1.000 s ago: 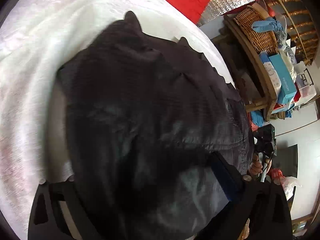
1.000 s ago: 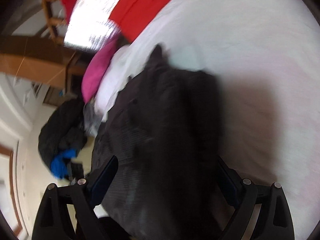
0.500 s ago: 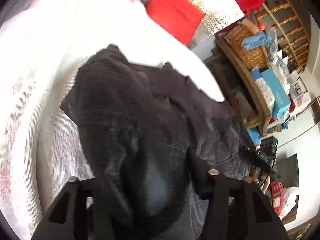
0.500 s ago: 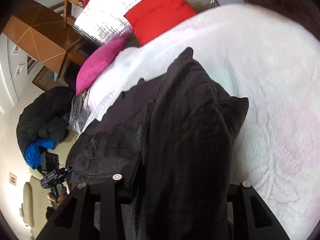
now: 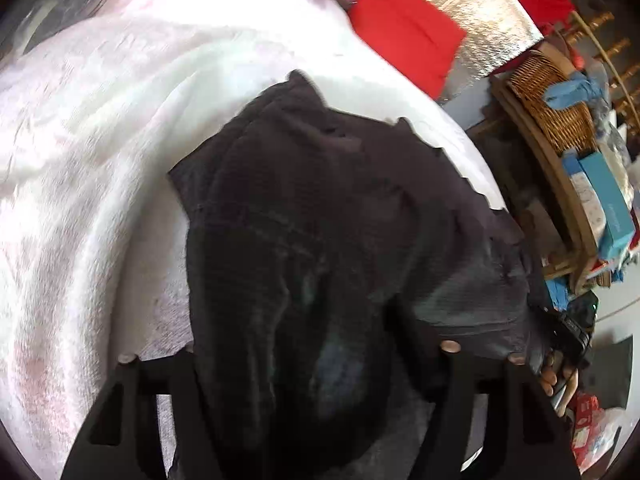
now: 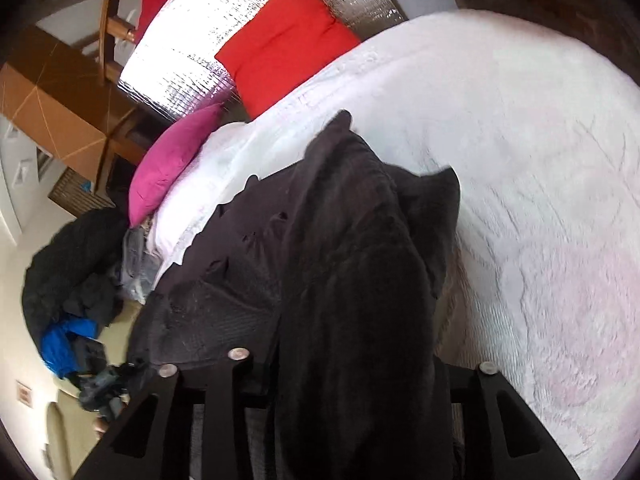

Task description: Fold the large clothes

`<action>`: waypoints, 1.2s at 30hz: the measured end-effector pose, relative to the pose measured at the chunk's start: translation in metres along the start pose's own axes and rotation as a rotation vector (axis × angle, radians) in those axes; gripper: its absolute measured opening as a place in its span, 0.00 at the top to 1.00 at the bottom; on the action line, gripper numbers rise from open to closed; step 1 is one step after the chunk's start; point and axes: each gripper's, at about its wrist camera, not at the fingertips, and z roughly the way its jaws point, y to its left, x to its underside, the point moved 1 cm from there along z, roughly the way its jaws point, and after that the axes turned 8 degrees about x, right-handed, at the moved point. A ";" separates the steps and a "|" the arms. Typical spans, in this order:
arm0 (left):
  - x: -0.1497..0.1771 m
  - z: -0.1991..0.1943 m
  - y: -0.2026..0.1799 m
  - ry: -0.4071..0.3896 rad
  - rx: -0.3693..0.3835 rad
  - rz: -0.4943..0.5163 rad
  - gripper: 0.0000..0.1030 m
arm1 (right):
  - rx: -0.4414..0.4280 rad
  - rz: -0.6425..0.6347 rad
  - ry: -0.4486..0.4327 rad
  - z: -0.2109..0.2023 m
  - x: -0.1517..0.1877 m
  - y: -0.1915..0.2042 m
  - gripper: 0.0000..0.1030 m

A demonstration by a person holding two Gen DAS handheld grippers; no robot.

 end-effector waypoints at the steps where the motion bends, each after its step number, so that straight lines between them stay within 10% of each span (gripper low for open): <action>1: 0.000 -0.004 0.000 -0.003 -0.003 -0.005 0.31 | 0.002 0.009 -0.003 -0.002 0.001 -0.001 0.47; 8: 0.022 -0.049 -0.003 -0.084 -0.109 0.012 0.30 | -0.010 0.125 -0.084 -0.047 0.011 -0.021 0.26; 15: 0.065 -0.120 -0.038 -0.295 -0.341 0.139 0.21 | 0.130 0.088 -0.324 -0.126 0.048 -0.012 0.26; 26: 0.161 -0.195 -0.168 -0.491 -0.551 0.335 0.11 | 0.330 -0.263 -0.460 -0.203 0.137 0.132 0.25; 36: 0.210 -0.250 -0.241 -0.594 -0.563 0.381 0.10 | 0.336 -0.322 -0.522 -0.284 0.198 0.194 0.25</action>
